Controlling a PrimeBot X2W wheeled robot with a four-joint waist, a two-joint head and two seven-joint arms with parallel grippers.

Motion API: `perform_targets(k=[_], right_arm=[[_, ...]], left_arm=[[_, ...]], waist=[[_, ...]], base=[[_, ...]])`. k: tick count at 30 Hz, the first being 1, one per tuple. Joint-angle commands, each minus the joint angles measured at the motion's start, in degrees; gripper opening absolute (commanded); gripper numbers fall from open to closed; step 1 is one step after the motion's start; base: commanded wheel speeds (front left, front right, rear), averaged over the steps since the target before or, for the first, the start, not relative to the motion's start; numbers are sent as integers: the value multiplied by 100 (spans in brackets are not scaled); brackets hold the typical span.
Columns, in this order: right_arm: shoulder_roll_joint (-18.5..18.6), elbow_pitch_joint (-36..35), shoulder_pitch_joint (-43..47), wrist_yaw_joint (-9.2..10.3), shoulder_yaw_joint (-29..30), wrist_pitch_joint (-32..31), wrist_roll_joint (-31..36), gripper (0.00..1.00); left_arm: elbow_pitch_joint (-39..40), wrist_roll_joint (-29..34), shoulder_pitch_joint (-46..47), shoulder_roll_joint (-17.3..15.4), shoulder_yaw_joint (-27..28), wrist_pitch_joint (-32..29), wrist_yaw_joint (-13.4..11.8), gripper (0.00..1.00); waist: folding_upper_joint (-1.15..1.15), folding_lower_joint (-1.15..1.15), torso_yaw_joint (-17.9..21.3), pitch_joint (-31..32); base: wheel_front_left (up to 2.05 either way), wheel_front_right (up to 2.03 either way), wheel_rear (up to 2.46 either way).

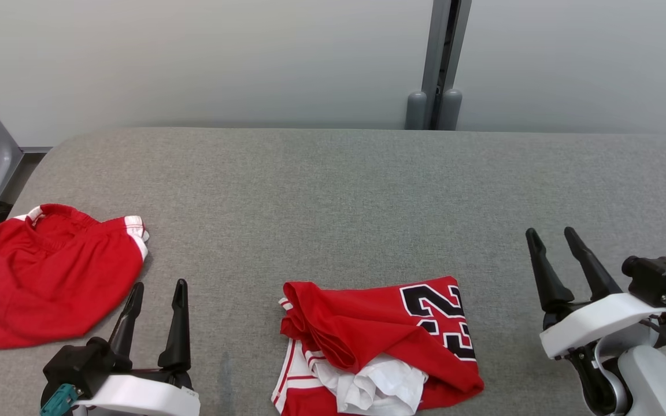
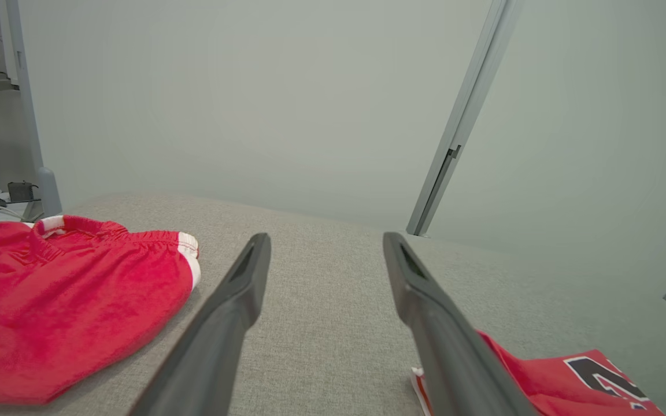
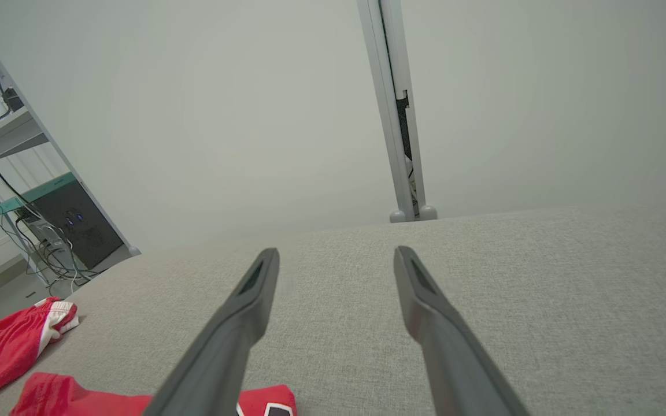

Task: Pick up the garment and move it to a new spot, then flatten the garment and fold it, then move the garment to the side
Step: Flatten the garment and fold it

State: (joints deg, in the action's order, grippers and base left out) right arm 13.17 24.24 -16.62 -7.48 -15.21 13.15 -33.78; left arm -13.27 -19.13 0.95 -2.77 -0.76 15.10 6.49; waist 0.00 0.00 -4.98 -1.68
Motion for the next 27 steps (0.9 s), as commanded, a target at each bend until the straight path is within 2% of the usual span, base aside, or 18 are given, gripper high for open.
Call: perform_targets(k=[1,2,3,4,5,8,15,24,27], right_arm=[[-12,-19,75,-2,25,-63,52,100],[-27,-5,87,-2,28,-99,82,100],[-42,20,94,-3,37,-149,95,74],[-53,66,108,-2,33,-222,110,42],[-66,101,119,-3,-44,-328,101,0],[-16,346,131,-2,-271,-736,67,0],[-212,893,14,-2,-611,-1371,-238,0],[-321,902,143,-2,-1299,-1684,-791,0],[-454,831,221,-3,-1520,-1852,-1228,0]], left_arm=[[-5,13,76,-23,4,6,3,100],[-14,17,73,-23,0,6,6,100],[-22,21,66,-23,-7,6,8,100],[-17,24,51,-22,-17,6,1,100],[-11,25,34,-22,-22,6,-10,100],[-40,39,27,-21,-24,5,3,100],[-64,37,50,-23,-7,3,18,100],[-112,-14,64,-23,-34,3,27,100],[-124,-25,86,-22,-44,3,30,100]], waist=[[0,0,-30,20],[0,0,-50,30],[0,0,-70,40],[0,0,-91,50],[0,0,-108,56],[0,0,-180,69],[0,0,-373,59],[0,0,-550,37],[0,0,-597,42]], base=[[0,0,0],[0,0,0],[0,0,0],[0,0,0],[0,0,0],[0,0,0],[0,0,0],[0,0,0],[0,0,0]])
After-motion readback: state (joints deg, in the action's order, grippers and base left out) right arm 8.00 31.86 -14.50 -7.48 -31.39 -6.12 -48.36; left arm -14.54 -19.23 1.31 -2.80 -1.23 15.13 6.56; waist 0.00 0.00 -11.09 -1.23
